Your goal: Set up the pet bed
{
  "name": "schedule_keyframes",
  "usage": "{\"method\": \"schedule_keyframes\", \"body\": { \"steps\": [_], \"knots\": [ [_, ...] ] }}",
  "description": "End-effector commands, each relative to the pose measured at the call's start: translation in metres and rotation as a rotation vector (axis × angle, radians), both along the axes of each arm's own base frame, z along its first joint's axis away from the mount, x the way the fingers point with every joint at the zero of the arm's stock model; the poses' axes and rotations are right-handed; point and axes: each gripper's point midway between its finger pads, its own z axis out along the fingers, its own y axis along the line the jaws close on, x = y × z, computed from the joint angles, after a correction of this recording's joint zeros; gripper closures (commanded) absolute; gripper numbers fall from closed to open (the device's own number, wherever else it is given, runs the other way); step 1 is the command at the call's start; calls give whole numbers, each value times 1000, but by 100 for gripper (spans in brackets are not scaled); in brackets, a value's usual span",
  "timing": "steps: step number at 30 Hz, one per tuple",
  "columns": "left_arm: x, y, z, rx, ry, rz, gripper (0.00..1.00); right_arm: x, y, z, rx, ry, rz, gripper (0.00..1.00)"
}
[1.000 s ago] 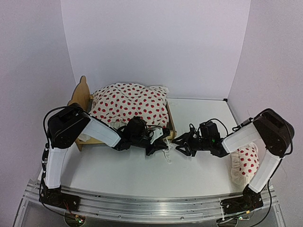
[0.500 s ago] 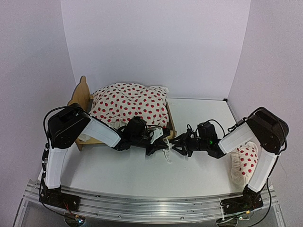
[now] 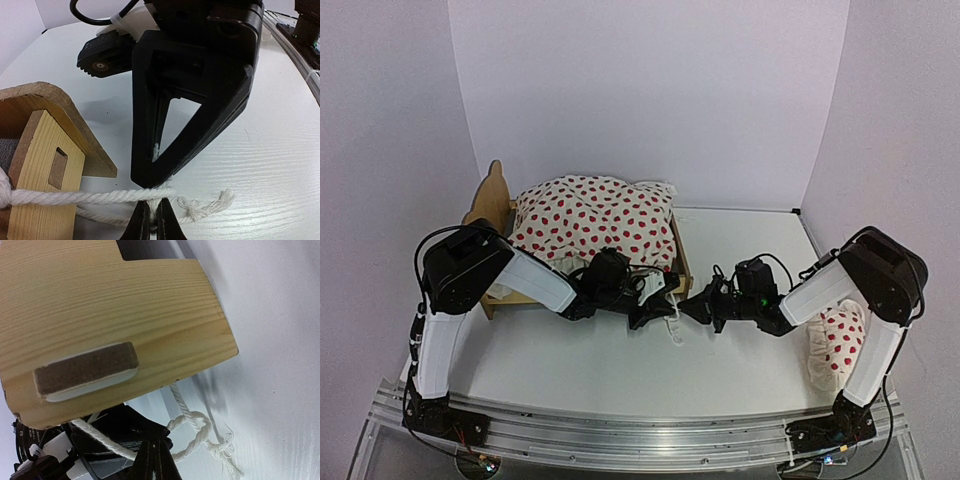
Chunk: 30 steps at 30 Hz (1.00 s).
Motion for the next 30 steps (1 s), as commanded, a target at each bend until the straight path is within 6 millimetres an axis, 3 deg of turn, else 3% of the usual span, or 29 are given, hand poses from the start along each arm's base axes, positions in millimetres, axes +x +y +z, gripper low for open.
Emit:
{"method": "schedule_keyframes", "body": {
  "steps": [1,6,11,15,19,23,30],
  "knots": [
    [3,3,20,-17,-72,-17,82,4,-1,9,-25,-50,-9,100],
    [-16,19,28,19,-165,-102,55,4,-4,11,-92,-72,14,100],
    [-46,30,32,68,-225,-302,41,4,-2,10,-164,-77,67,100],
    [-58,23,25,88,-149,-402,40,8,-2,6,-180,-60,56,100],
    [-54,-2,17,98,-169,-415,41,8,0,-1,-167,-1,40,100],
    [-45,-16,-3,151,-169,-435,43,13,7,2,-171,-2,61,100],
    [-43,-18,-29,239,-123,-491,47,22,12,-1,-172,13,56,100]
  ]
}}
